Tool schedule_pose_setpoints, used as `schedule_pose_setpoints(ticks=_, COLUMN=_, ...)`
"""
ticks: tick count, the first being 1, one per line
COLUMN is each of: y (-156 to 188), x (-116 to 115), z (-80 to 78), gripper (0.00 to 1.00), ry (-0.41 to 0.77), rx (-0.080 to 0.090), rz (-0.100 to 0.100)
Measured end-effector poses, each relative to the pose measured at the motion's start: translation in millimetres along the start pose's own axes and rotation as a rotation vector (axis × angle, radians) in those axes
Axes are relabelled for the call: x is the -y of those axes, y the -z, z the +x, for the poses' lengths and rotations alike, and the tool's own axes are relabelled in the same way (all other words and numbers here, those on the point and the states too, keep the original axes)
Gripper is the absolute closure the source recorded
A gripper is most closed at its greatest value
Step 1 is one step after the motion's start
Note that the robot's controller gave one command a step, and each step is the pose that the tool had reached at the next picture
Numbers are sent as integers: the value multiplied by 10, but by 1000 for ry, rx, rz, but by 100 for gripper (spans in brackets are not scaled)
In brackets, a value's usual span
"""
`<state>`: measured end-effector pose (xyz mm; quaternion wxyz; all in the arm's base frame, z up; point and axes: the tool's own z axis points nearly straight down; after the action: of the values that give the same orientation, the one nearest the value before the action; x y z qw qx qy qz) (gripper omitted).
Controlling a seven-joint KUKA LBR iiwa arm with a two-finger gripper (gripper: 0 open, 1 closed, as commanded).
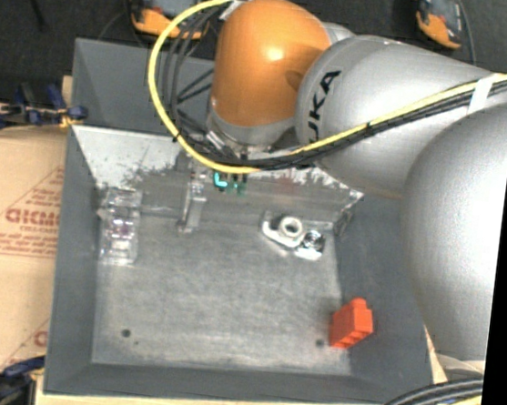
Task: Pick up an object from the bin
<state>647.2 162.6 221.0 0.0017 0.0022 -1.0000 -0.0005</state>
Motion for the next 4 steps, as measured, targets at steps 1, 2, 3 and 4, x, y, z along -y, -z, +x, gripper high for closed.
schedule_pose_setpoints(ticks=1, y=-1089, x=-401, z=-78, gripper=0, ry=447, rx=23, rz=2)
schedule_pose_setpoints(ticks=2, y=-1264, x=-633, z=-80, gripper=0, ry=922, rx=37, rz=8)
schedule_pose_setpoints(ticks=3, y=-1378, x=-754, z=141, gripper=0, ry=1309, rx=34, rz=16)
schedule_pose_setpoints(ticks=4, y=-1405, x=-795, z=178, gripper=100, ry=1306, rx=31, rz=4)
